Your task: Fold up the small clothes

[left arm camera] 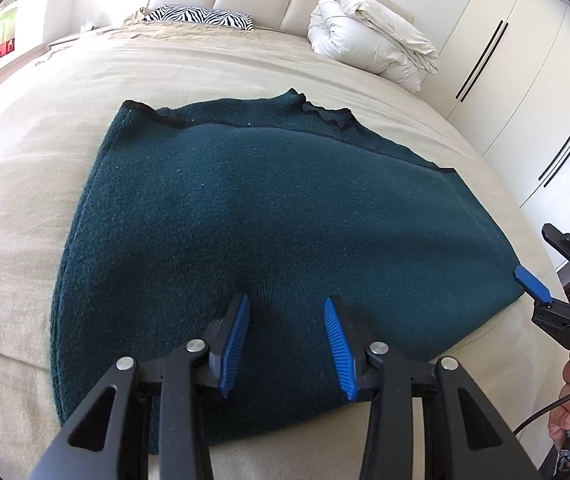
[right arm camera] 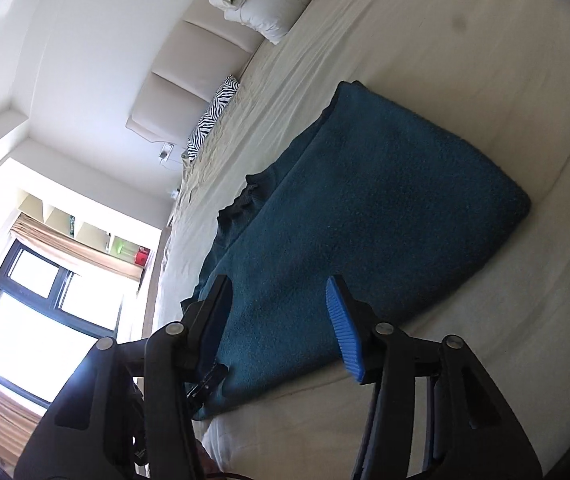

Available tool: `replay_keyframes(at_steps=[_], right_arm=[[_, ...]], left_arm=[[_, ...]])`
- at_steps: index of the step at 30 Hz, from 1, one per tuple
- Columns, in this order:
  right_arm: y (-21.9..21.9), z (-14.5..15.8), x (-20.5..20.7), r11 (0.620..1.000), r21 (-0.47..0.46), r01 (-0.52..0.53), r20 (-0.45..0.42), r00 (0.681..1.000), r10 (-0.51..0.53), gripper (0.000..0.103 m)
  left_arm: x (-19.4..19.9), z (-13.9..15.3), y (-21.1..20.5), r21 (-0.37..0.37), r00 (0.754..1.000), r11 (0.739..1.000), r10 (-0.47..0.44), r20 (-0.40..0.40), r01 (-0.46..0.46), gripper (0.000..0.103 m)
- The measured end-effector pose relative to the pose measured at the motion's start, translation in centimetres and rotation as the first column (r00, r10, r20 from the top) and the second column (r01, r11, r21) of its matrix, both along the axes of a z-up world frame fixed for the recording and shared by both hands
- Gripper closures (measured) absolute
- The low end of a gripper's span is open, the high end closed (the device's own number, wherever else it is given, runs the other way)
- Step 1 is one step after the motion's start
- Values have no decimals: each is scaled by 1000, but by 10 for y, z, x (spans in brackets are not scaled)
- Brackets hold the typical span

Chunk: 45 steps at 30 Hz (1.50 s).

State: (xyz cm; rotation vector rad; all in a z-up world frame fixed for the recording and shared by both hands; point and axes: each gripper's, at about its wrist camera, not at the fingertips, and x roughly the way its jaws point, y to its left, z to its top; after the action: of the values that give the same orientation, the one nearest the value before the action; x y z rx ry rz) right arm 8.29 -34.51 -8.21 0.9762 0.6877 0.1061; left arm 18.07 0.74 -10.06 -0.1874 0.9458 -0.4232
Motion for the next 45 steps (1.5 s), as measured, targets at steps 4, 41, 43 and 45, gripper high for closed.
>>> replay_keyframes(at_steps=[4, 41, 43, 45], right_arm=[[33, 5, 26, 996, -22, -90, 11, 996, 90, 43], [-29, -13, 128, 993, 116, -3, 41, 999, -2, 52], [17, -13, 123, 981, 133, -140, 42, 990, 135, 51], [66, -22, 121, 955, 135, -265, 14, 964, 266, 51]], left_arm=[[-5, 18, 22, 11, 997, 998, 68, 25, -68, 60], [140, -12, 13, 89, 987, 988, 115, 115, -125, 34], [140, -12, 13, 88, 987, 988, 114, 114, -124, 34], [140, -12, 13, 89, 987, 988, 114, 115, -125, 34]])
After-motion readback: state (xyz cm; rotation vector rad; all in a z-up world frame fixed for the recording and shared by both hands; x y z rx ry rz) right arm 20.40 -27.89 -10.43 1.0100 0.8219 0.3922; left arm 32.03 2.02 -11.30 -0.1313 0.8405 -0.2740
